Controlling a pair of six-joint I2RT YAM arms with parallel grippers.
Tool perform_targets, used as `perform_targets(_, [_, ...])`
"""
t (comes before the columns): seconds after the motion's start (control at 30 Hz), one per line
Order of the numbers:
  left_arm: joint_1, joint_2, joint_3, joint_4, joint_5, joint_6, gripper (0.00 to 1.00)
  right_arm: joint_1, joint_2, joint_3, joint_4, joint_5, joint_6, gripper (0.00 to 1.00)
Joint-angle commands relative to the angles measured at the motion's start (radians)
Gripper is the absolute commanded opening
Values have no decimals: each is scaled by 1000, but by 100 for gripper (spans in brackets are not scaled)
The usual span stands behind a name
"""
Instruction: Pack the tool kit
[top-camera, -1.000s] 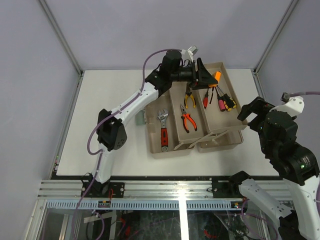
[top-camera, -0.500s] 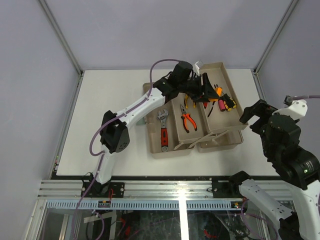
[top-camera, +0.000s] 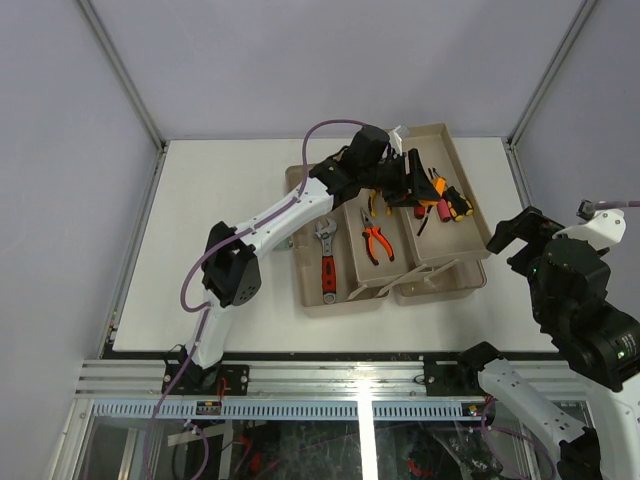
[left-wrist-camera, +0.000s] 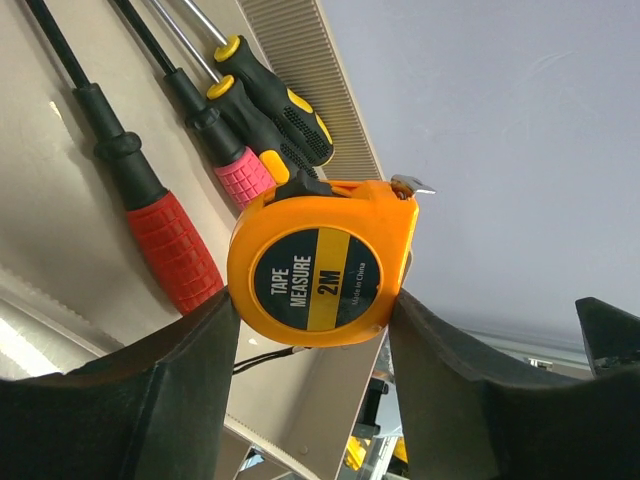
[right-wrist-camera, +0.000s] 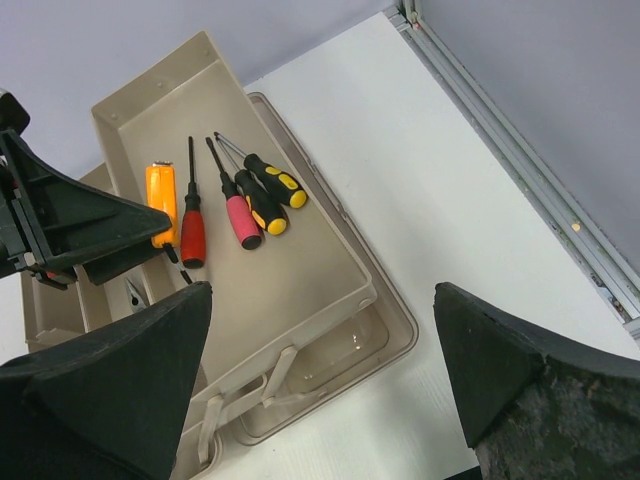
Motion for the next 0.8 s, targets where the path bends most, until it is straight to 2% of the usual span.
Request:
perform_targets(0.0, [-1,-9,9,-33,-32,30,57,-2,4,35,16,26,3,99])
perform_targets(0.77, [8,-64,29,-32,-56,52,63,-2,-13,39,-6,8,25,100])
